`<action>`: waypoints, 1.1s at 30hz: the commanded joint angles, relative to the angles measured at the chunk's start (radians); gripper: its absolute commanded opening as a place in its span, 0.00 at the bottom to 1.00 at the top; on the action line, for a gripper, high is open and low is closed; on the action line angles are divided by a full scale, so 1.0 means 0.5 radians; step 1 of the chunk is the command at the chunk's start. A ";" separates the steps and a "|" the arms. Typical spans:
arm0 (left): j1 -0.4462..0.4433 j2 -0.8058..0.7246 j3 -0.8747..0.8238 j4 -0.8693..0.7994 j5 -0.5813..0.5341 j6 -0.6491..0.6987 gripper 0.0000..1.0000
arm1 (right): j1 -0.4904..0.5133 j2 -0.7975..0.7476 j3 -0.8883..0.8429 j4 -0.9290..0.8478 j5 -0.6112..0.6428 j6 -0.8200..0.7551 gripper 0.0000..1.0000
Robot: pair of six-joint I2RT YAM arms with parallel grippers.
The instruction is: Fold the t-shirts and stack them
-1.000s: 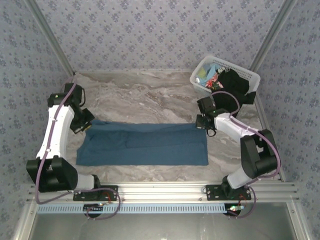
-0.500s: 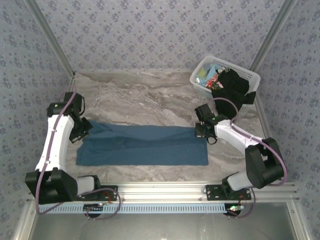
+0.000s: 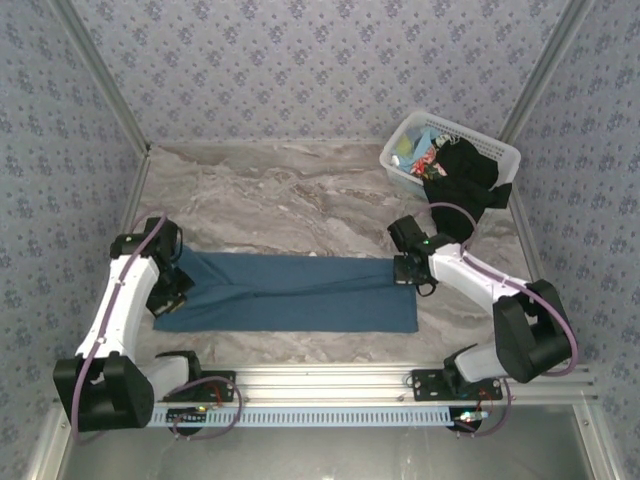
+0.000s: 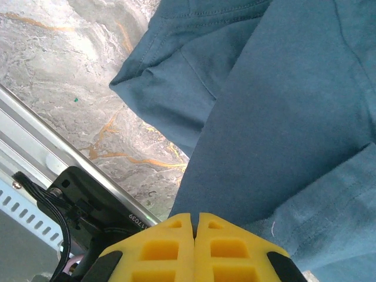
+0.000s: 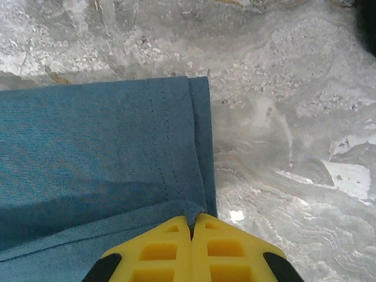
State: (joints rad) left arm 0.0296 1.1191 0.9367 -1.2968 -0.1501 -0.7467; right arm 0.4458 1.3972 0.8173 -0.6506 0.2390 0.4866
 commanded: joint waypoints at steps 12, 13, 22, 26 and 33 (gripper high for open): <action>-0.064 -0.119 -0.116 -0.002 0.019 -0.127 0.00 | 0.028 -0.150 -0.047 -0.177 0.095 0.098 0.23; -0.071 -0.137 -0.129 0.002 0.043 -0.150 0.00 | 0.027 -0.184 -0.048 -0.199 0.102 0.113 0.30; -0.091 -0.185 -0.060 0.085 0.186 -0.286 0.29 | -0.032 -0.362 -0.019 -0.194 0.016 0.183 0.42; -0.065 -0.028 0.164 0.152 0.184 -0.237 0.32 | -0.075 -0.216 0.015 -0.043 -0.151 0.216 0.36; 0.269 0.531 0.412 0.610 0.421 -0.005 0.40 | -0.163 0.096 0.106 0.165 -0.386 0.336 0.29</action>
State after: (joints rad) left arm 0.1116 1.2770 1.1042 -1.1221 -0.0170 -0.8207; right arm 0.3805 1.4040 0.8341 -0.6289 0.1135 0.6113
